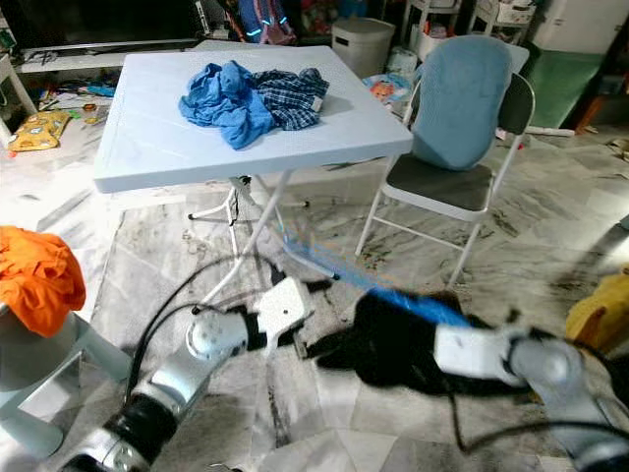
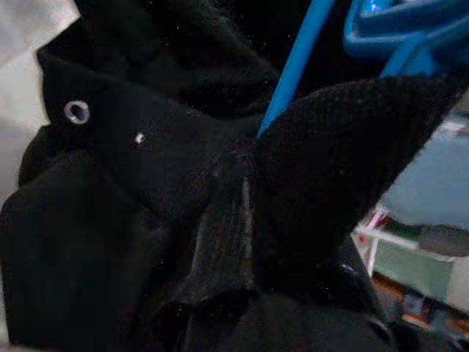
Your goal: Hang hanger
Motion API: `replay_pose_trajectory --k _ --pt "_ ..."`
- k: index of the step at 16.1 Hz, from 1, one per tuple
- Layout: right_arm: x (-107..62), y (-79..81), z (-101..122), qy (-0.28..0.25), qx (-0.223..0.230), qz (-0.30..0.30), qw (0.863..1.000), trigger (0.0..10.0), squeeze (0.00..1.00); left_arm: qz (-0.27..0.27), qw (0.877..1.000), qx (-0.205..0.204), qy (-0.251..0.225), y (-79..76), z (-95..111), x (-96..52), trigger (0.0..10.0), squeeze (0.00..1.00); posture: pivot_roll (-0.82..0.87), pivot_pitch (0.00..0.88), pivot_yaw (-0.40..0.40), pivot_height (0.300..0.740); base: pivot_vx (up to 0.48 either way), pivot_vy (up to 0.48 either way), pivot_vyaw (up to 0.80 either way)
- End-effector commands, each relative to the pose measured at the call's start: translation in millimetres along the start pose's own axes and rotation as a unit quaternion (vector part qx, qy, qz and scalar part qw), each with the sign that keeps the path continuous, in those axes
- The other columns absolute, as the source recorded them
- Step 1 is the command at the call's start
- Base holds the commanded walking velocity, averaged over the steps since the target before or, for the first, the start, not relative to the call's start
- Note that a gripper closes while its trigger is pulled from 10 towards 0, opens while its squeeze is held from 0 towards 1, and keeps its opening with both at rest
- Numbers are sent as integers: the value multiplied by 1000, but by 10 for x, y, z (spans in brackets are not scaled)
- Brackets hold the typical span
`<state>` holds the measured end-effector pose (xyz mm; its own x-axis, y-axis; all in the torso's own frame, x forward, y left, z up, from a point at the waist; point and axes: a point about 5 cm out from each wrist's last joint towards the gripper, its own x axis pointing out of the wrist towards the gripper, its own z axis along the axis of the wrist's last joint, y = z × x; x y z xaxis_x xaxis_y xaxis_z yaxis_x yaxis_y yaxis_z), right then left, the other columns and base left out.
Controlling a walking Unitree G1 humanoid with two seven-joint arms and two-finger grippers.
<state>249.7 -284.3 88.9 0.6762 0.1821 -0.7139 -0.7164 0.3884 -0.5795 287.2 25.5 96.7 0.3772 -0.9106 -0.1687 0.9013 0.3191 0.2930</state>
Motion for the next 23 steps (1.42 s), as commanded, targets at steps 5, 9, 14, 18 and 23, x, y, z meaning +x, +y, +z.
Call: replay_pose_trajectory --k 5,9,14,18,23 --pt "-170 74 -221 42 -50 41 997 10000 0 -49 998 34 -32 -34 140 17 10000 1000 -22 0 -52 740 0 0 0" --pt "-213 31 -180 15 -83 42 996 10000 0 -121 991 47 -9 -152 29 -21 10000 0 -27 0 -55 740 0 0 0" --pt "-255 50 -44 -49 -124 78 988 10000 0 -134 989 58 -18 -136 54 -7 10000 0 -28 0 -55 740 0 0 0" --pt "-333 18 -53 -62 -136 90 985 10000 0 -159 986 56 -8 -142 -2 -67 0 0 -24 0 -59 740 0 0 0" --pt "-339 23 -35 -71 -142 95 983 10000 0 -169 984 62 -12 -151 5 -62 0 0 -26 0 -54 740 0 0 0"
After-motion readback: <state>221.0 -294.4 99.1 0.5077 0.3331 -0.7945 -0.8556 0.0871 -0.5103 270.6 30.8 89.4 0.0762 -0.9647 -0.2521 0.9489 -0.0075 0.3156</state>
